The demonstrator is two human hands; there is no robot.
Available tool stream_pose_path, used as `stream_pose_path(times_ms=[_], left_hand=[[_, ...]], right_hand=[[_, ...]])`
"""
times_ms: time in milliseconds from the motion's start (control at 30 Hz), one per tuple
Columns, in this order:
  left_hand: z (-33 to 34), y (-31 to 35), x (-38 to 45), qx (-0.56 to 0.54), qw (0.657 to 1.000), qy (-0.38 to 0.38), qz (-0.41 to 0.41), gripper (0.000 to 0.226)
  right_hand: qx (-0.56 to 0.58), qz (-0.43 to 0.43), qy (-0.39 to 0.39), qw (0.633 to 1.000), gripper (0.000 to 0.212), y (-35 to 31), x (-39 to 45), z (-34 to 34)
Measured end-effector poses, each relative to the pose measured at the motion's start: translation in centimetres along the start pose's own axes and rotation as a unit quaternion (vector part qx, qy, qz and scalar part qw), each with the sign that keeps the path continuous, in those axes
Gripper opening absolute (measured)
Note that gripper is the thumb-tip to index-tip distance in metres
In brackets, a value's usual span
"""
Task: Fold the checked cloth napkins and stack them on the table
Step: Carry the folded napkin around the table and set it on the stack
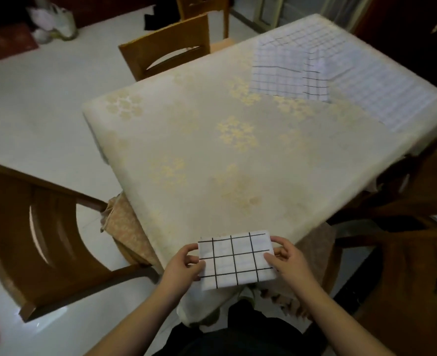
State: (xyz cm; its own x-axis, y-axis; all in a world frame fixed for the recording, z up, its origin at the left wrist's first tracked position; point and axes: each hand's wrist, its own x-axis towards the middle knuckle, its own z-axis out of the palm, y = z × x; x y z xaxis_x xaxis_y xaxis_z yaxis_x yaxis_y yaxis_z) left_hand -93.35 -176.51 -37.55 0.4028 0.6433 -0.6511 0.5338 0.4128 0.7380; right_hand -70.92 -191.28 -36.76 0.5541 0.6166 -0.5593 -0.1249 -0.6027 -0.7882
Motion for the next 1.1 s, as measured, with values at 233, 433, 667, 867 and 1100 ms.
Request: stream_pose_path(times_ms=[233,433,667,867,1100], left_hand=[[3.8,-0.6,0.9,-0.045,0.994,0.094,-0.017,0.029],[5.3,-1.4,2.2,0.056,0.985,0.165,0.019,0.031],[6.3,-1.6,2.8,0.082,0.978,0.193,0.017,0.026],[6.7,-2.3,2.8,0.111,0.97,0.214,0.029,0.041],[7.1,-3.9,2.5,0.426,0.835,0.273,0.216,0.035]], right_hand=[[-0.085,-0.018,-0.06,0.994,0.036,0.3,6.4,-2.0],[-0.156,-0.047,-0.086,0.983,0.037,0.5,9.4,-2.2],[-0.211,-0.082,-0.105,0.968,0.036,-0.2,10.4,-2.3],[-0.221,-0.101,-0.079,0.967,0.036,0.2,10.3,-2.7],[-0.333,-0.28,-0.047,0.899,0.042,1.2,9.0,-2.2]])
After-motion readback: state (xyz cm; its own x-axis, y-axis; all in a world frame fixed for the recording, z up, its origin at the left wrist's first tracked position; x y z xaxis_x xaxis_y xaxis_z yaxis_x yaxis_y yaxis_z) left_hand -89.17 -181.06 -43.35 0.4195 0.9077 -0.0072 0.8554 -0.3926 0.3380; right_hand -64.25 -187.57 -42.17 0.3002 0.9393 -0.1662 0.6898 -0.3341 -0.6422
